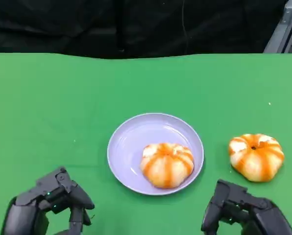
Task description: Grasp the bread from the table and place it into the plate.
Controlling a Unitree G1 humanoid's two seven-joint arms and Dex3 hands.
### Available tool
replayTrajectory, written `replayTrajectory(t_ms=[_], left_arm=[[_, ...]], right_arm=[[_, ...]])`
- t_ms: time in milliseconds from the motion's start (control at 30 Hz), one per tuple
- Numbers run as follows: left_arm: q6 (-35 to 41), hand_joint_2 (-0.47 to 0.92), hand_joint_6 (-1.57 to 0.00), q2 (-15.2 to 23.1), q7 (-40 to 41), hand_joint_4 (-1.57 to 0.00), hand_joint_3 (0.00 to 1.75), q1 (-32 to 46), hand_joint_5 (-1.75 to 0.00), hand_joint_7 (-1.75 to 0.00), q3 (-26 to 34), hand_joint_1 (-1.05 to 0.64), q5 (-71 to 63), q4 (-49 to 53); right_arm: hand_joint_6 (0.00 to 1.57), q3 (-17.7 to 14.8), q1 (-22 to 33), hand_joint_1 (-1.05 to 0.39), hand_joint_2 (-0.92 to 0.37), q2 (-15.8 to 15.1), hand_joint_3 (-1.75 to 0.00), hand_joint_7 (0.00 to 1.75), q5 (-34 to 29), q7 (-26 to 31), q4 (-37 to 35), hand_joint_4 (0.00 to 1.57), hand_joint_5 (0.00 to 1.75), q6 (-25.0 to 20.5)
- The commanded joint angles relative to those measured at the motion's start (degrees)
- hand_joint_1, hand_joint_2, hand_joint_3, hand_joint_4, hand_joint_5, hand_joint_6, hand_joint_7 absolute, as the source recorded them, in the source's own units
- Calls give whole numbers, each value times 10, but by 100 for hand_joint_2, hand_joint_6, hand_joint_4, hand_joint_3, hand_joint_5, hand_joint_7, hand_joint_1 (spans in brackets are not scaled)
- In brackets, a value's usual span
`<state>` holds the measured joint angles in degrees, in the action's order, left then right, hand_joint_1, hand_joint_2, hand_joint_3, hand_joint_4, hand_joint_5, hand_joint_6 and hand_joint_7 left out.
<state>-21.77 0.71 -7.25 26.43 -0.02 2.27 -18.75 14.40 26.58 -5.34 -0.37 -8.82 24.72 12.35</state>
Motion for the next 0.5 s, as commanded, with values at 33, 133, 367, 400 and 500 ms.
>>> replayTrajectory(t_ms=[33,133,367,400,500], left_arm=[[-24,37,-78,-4,5,-84,142,-7,-173,-160,-4,-5,-2,28],[-32,35,-80,-5,5,-85,144,-7,-172,-158,-5,-5,-4,36],[-47,33,-82,-8,5,-85,148,-6,-169,-152,-10,-3,-2,50],[-48,33,-82,-9,5,-85,148,-6,-168,-150,-10,-2,-1,49],[-50,32,-84,-11,7,-84,146,-6,-167,-144,-9,-3,-1,48]], right_arm=[[70,-14,1,-9,-35,-10,-131,149,14,-9,-8,71,170,16],[70,-17,2,-8,-35,-10,-132,148,16,-13,-10,71,169,18],[70,-23,6,-7,-35,-12,-131,147,30,-24,-7,69,168,12],[70,-24,6,-7,-35,-12,-131,146,31,-25,-7,69,168,11],[71,-24,5,-5,-36,-10,-131,146,34,-27,-4,69,168,7]])
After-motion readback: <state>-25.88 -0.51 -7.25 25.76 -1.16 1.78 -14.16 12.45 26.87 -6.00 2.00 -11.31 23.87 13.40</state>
